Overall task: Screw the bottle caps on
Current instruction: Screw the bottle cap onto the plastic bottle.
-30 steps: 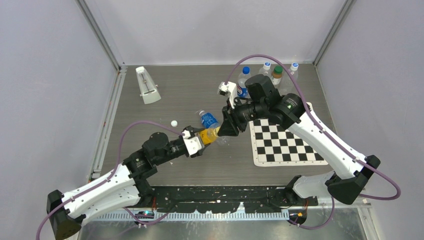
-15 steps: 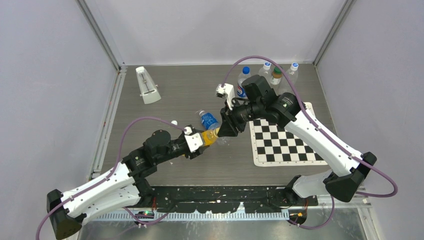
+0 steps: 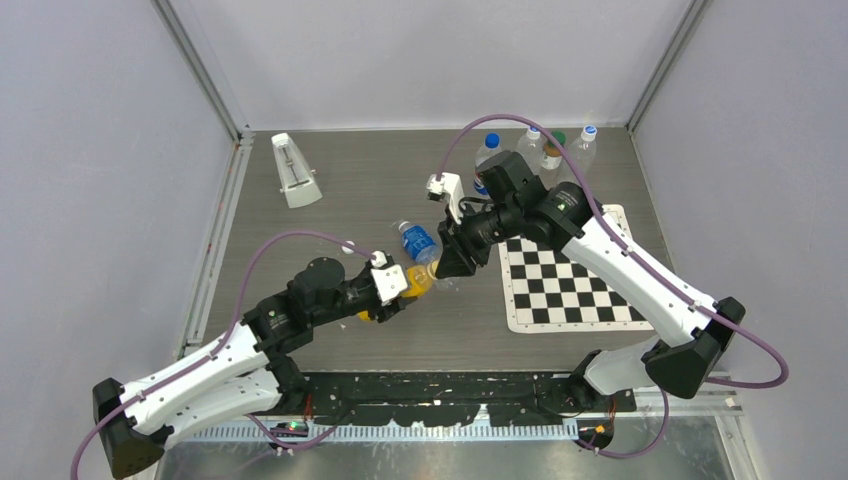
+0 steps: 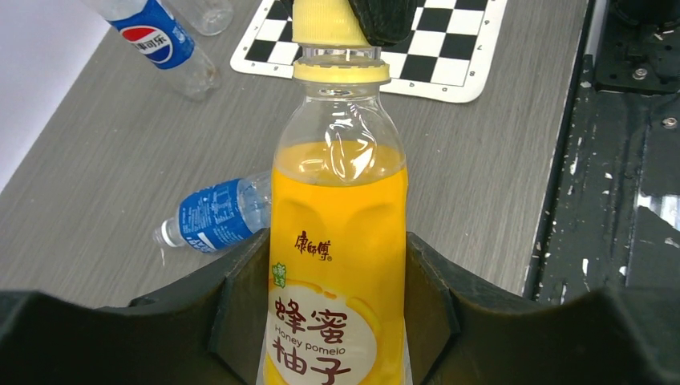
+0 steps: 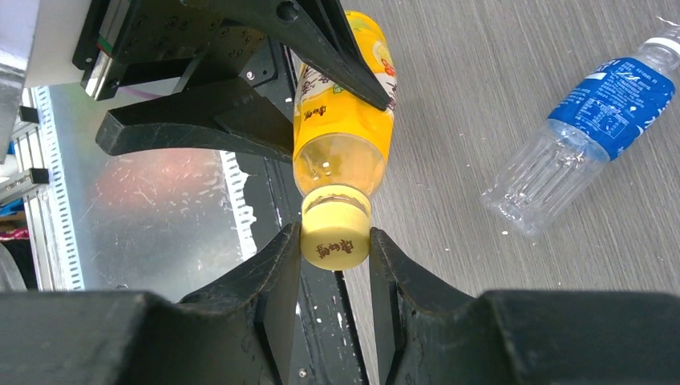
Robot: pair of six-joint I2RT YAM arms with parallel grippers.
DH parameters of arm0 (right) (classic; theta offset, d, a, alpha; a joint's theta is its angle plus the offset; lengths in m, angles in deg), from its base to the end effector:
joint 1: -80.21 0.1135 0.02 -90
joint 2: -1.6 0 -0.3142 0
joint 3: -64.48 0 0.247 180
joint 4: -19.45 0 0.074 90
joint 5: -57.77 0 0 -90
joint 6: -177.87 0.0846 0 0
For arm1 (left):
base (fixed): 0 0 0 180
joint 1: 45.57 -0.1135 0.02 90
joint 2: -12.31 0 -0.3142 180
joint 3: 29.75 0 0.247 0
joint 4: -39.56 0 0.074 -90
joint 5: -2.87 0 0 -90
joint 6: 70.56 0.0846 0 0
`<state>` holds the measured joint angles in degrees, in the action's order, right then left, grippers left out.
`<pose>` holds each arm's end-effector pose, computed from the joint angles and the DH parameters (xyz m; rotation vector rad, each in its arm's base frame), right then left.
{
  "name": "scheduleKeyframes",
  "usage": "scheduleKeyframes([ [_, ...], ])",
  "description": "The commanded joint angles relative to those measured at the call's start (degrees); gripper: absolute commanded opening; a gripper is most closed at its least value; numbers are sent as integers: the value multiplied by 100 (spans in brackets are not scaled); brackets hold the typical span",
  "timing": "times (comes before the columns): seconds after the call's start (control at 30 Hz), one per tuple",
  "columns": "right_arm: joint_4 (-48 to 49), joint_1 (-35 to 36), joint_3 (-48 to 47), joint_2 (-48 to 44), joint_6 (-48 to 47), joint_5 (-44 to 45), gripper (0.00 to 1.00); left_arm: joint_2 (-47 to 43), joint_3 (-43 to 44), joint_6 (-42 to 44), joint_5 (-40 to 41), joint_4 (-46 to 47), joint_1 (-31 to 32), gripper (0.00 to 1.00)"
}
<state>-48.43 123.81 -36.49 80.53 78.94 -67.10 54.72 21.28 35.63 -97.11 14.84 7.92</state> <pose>0.1756 0.2340 0.4117 -1.3336 2.0129 1.0076 0.0973 -0.1561 0.3188 1.1806 1.4790 -0.6104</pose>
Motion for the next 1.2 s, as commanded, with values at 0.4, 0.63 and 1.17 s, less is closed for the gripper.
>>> scheduleKeyframes([
  [0.4, -187, 9, -128, 98, -478, -281, 15, -101, 346, -552, -519, 623, 3, 5],
  [0.63, -109, 10, -144, 217, -230, -122, 14, -198, 194, -320, -310, 849, 3, 2],
  [1.17, 415, 3, -369, 558, 1593, 415, 12, -258, 54, 316, 446, 1655, 3, 0],
])
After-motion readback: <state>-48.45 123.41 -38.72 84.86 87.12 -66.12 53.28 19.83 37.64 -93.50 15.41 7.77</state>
